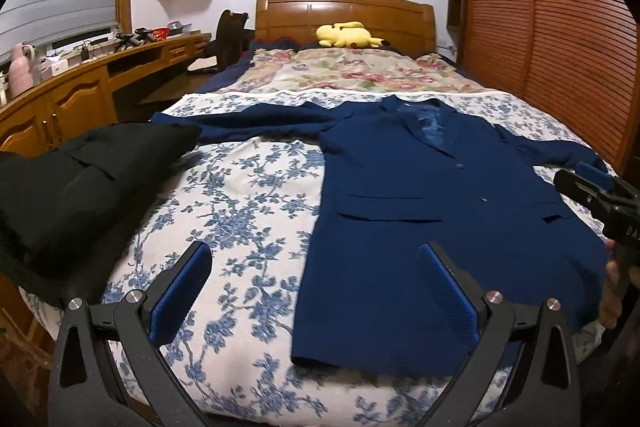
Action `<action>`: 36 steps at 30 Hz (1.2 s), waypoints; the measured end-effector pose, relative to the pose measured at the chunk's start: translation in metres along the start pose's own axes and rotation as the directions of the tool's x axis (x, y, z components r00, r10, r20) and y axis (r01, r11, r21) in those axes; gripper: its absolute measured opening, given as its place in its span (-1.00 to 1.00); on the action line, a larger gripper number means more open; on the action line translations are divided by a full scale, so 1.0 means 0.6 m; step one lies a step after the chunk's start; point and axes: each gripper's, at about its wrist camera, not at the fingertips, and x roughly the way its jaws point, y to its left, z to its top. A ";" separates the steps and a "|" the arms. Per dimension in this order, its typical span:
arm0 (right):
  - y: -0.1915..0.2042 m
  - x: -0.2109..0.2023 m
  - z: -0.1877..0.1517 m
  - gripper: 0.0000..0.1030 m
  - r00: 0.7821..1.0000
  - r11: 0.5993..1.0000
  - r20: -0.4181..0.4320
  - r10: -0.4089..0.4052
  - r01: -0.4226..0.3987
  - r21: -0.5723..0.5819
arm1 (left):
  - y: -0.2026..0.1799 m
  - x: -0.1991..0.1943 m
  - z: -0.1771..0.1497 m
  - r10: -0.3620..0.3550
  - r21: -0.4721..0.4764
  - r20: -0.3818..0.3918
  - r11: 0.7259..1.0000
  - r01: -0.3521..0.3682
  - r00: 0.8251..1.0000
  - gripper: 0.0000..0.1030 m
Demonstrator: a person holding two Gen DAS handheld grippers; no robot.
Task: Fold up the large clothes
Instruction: 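Move the left tool toward the cuff of the sleeve nearest it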
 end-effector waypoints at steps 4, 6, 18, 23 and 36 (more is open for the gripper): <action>0.000 0.021 0.011 1.00 1.000 1.000 -0.001 0.013 -0.013 -0.011 | 0.013 0.012 0.005 0.030 0.005 0.006 1.000 -0.030 1.000 1.00; 0.000 0.034 0.019 1.00 1.000 1.000 0.001 0.020 -0.020 -0.016 | 0.020 0.019 0.007 0.038 0.002 -0.001 0.999 -0.038 0.999 1.00; -0.004 0.126 0.064 1.00 0.999 0.996 -0.009 0.047 -0.048 -0.076 | 0.064 0.078 0.044 0.002 -0.014 -0.098 1.000 -0.004 0.995 1.00; 0.006 0.194 0.061 1.00 0.994 0.989 -0.101 0.050 -0.064 -0.134 | 0.075 0.123 0.070 0.036 0.019 -0.128 0.999 -0.034 0.991 1.00; 0.021 0.293 -0.005 1.00 0.958 0.962 -0.281 0.060 -0.131 -0.239 | 0.101 0.275 0.140 0.010 0.019 -0.212 1.000 -0.006 0.977 1.00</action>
